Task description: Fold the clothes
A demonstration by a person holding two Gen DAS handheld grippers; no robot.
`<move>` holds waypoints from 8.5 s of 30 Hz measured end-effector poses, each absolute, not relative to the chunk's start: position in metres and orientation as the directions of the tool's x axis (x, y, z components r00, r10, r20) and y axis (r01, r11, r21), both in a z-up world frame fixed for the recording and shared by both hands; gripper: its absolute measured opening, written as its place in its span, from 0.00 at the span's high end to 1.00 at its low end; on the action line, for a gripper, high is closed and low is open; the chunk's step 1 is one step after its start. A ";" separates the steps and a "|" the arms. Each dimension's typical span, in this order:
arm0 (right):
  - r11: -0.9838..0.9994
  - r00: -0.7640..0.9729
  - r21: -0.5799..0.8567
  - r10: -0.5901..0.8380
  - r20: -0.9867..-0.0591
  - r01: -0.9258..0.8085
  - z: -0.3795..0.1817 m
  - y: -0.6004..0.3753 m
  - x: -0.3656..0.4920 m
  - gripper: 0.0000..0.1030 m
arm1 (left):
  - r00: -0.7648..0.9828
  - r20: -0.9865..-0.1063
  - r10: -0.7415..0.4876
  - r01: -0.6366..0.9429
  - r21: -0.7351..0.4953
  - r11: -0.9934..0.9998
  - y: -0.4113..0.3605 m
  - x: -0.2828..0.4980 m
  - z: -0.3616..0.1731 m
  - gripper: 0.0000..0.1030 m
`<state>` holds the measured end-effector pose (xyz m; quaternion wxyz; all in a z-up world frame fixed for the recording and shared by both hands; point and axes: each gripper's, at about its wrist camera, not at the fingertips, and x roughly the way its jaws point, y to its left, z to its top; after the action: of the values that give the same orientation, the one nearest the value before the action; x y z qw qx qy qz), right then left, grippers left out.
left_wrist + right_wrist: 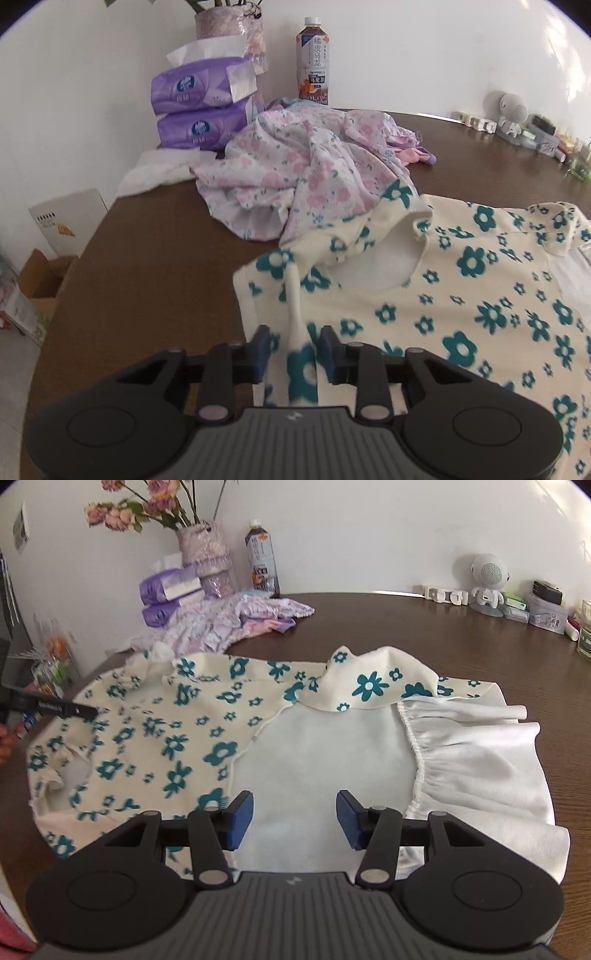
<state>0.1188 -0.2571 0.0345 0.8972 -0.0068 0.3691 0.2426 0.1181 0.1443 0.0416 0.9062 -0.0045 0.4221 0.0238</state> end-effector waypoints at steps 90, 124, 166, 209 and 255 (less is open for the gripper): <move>0.877 0.551 -0.042 0.263 -0.792 -0.478 0.027 -0.335 0.024 0.72 | 0.515 -0.677 -0.526 0.602 -0.151 0.784 -0.105 0.083 0.031 0.53; 0.989 0.762 -0.036 0.087 -0.641 -0.144 0.032 -0.361 0.051 0.73 | 0.502 -0.646 -0.576 0.622 -0.193 0.759 -0.111 0.073 0.009 0.76; 0.977 0.805 0.103 0.213 -0.553 -0.187 0.016 -0.298 0.024 0.76 | 0.683 -0.557 -0.472 0.421 -0.228 0.878 -0.074 0.043 0.017 0.56; 0.979 0.843 0.021 0.184 -0.505 -0.201 -0.013 -0.282 0.028 0.63 | 0.726 -0.497 -0.475 0.415 -0.234 0.879 -0.064 0.008 -0.002 0.24; 0.981 0.845 0.051 0.188 -0.500 -0.188 -0.014 -0.285 0.027 0.52 | 0.715 -0.462 -0.525 0.424 -0.310 0.851 -0.058 0.012 -0.004 0.11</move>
<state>0.0270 -0.2850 -0.0138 0.9605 0.0002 0.2603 0.0979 0.0116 -0.0579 -0.0037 0.9215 -0.0911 0.2761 -0.2576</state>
